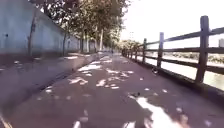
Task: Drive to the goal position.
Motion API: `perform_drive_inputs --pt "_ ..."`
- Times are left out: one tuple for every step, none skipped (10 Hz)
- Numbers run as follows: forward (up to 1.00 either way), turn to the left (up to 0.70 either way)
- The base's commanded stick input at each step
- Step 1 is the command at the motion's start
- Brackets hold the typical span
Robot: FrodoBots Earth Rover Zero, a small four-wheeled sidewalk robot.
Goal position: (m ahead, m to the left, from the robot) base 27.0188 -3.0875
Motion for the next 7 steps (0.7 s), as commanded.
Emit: perform_drive_inputs --pt "0.85 0.0" --pt "0.85 0.0" --pt "0.85 0.0" --pt "0.85 -0.25" --pt "0.85 -0.34" --pt "0.85 -0.34" --pt "0.85 -0.13"
